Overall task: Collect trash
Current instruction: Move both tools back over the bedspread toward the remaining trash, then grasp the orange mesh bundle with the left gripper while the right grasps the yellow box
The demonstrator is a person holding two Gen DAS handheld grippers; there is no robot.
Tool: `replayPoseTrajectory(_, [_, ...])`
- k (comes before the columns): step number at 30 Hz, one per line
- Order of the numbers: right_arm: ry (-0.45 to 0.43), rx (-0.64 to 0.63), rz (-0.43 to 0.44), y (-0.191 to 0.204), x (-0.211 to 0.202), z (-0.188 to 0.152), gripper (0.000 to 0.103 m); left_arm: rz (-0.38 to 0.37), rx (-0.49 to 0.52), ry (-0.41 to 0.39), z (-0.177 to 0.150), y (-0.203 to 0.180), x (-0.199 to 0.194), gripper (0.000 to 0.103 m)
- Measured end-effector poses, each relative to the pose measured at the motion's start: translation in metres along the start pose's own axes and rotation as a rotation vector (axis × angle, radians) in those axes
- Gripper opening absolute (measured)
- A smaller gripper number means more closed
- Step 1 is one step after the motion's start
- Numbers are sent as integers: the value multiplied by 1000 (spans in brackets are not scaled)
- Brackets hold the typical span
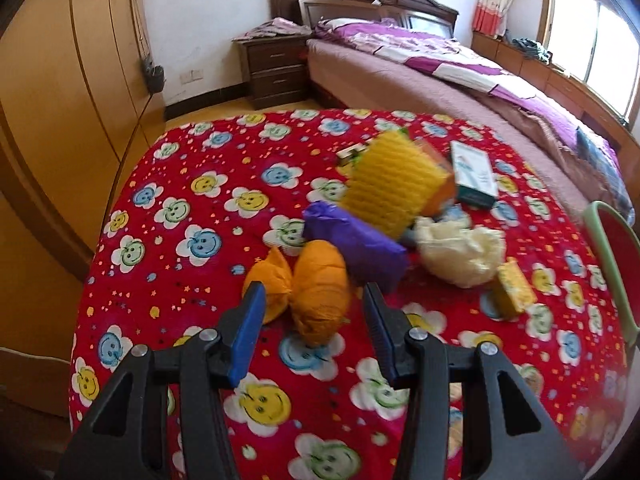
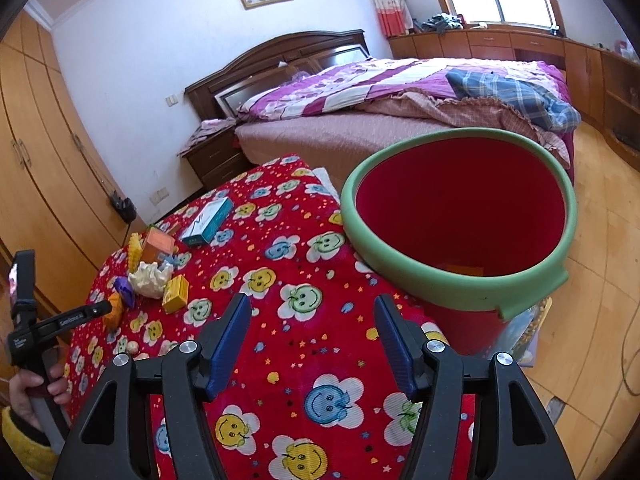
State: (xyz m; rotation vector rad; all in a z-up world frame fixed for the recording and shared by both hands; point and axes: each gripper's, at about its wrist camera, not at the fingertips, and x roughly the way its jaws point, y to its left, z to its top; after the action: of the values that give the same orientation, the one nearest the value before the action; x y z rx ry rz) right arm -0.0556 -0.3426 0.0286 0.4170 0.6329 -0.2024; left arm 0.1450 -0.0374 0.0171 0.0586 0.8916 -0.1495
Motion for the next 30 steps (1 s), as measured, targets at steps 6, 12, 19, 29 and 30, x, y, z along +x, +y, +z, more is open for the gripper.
replayPoseTrajectory(6, [14, -2, -5, 3, 2, -2, 65, -9, -43, 37, 2, 8, 23, 51])
replayPoseTrajectory(12, [24, -4, -8, 6, 4, -3, 65, -9, -56, 29, -1, 10, 29, 53])
replayPoseTrajectory(19, [45, -35, 0, 17, 11, 0, 65, -6, -26, 10, -2, 8, 28, 48])
replayPoseTrajectory(29, [99, -123, 71, 59, 35, 11, 65, -58, -64, -35, -17, 17, -5, 38])
replayPoseTrajectory(30, [106, -135, 80, 65, 39, 13, 65, -60, -66, -42, -18, 17, -9, 38])
